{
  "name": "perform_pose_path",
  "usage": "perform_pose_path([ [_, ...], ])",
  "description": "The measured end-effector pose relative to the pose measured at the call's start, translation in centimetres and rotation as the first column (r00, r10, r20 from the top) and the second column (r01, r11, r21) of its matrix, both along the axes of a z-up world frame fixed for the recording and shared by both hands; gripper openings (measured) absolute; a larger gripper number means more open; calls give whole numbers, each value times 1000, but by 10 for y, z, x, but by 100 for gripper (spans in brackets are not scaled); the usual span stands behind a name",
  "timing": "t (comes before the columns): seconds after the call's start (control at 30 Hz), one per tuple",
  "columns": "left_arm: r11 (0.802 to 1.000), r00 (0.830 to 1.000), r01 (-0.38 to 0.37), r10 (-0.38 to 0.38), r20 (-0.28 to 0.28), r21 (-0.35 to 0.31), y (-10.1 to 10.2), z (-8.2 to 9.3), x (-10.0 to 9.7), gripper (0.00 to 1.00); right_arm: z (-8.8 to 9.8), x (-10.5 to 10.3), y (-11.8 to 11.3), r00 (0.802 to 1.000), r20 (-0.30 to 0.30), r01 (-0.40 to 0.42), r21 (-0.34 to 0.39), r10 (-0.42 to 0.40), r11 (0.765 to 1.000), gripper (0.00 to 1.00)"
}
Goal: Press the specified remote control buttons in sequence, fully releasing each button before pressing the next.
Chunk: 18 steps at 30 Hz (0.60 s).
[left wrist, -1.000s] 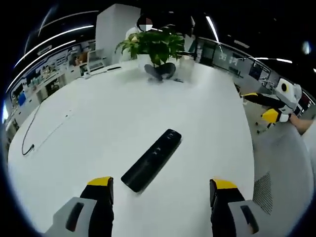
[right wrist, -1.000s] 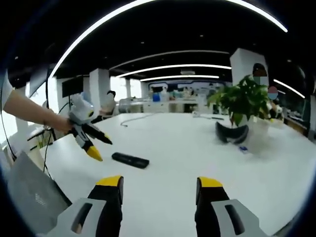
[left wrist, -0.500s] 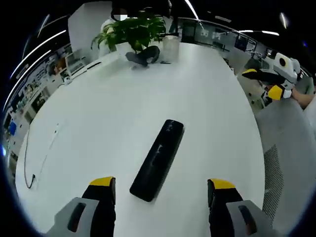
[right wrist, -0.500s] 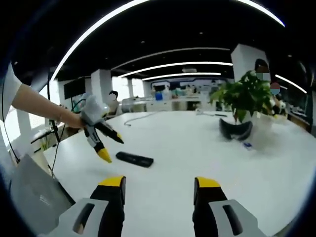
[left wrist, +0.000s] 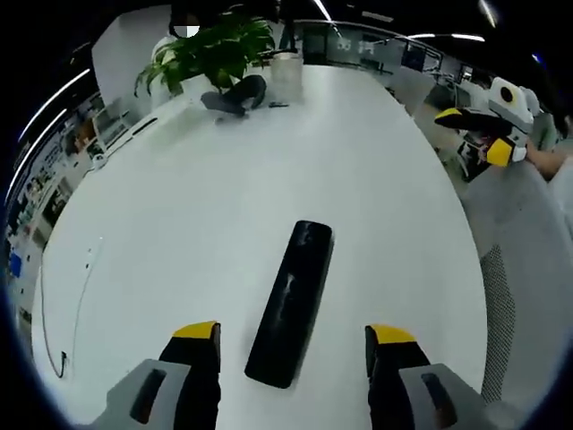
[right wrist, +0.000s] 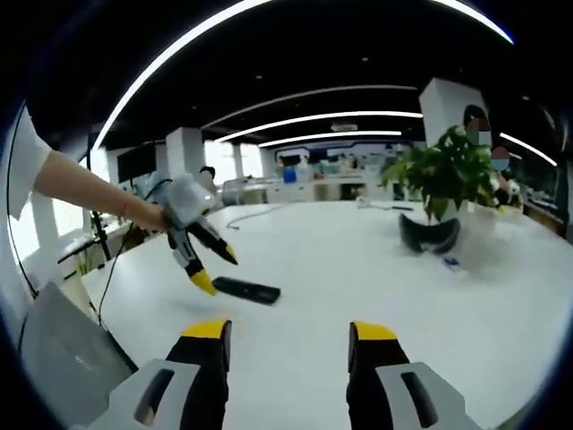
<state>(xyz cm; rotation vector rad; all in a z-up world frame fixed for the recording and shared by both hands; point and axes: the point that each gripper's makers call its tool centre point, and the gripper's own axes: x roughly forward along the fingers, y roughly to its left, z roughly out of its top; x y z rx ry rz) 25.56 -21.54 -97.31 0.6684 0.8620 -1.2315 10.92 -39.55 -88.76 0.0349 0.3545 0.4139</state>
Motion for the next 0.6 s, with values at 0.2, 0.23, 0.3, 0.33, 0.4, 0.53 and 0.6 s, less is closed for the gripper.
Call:
perform_pose_path([
  [0.2, 1000, 1000, -2, 2, -21, -3, 2, -7, 5, 47, -3, 0, 0, 1000, -19, -2, 4, 2, 1000, 50],
  [0.23, 1000, 1000, -3, 3, -17, -2, 2, -8, 6, 47, -4, 0, 0, 1000, -22, -1, 5, 1, 1000, 50],
  [0.3, 1000, 1000, -10, 10, -12, -3, 3, -9, 9, 47, -6, 0, 0, 999, -32, 0, -7, -1, 1000, 50],
  [0.33, 1000, 1000, -5, 5, -5, -1, 3, -10, 9, 47, -7, 0, 0, 999, -34, 1, -11, -1, 1000, 50],
  [0.4, 1000, 1000, 19, -19, 15, 18, 5, -12, 11, 47, -7, 0, -1, 999, -39, 1, -11, -2, 1000, 50],
  [0.53, 997, 997, 70, -71, 21, 40, 11, -14, 5, 45, -8, 1, -3, 999, -43, 15, -12, -15, 1000, 50],
  [0.6, 995, 996, 81, -83, 26, 62, 16, -17, 4, 43, -9, 1, -4, 999, -46, 20, -11, -20, 1000, 49],
])
